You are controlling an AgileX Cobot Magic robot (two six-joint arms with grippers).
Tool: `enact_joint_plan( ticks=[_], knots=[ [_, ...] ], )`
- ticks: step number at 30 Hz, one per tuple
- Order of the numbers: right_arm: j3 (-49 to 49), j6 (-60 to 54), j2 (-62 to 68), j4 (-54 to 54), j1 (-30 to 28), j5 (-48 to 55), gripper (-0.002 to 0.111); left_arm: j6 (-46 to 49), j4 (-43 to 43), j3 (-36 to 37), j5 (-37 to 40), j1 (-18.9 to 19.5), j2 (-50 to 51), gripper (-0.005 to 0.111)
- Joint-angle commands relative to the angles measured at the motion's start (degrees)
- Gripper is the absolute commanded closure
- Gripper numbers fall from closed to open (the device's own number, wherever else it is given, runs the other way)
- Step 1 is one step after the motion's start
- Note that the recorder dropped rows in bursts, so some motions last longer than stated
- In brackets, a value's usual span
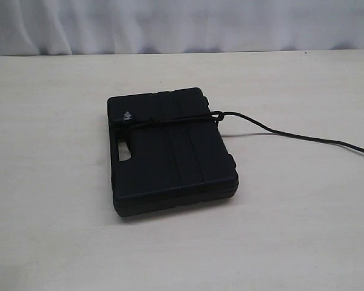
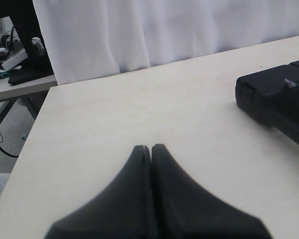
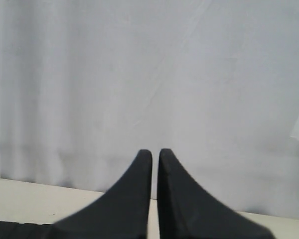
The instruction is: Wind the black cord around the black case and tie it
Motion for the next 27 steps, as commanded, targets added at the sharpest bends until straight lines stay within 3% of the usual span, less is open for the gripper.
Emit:
enact_joint_plan(
  ticks=[1, 8, 16, 19, 27],
  knots=[
    [4.3, 2.8, -4.1, -3.7, -0.2, -4.2, 0.104, 0.2, -0.2, 0.2, -0.6, 0.2, -0.1, 0.107],
    [15.5, 9.0, -14.1, -8.1, -0.2, -11.5, 0.104, 0.2, -0.2, 0.2, -0.6, 0.2, -0.1, 0.107],
    [22.9, 47.7, -18.2, -42.6, -0.2, -19.0, 0.104, 0.2, -0.2, 0.2, -0.6, 0.2, -0.1, 0.107],
    [22.9, 55.9, -18.2, -53.4, -0.2, -19.9, 0.104, 0.2, -0.2, 0.2, -0.6, 0.2, -0.1, 0.107],
    [22.9, 56.4, -18.2, -55.8, 1.1, -19.6, 0.104, 0.2, -0.2, 0.2, -0.6, 0.2, -0.1, 0.107]
  ],
)
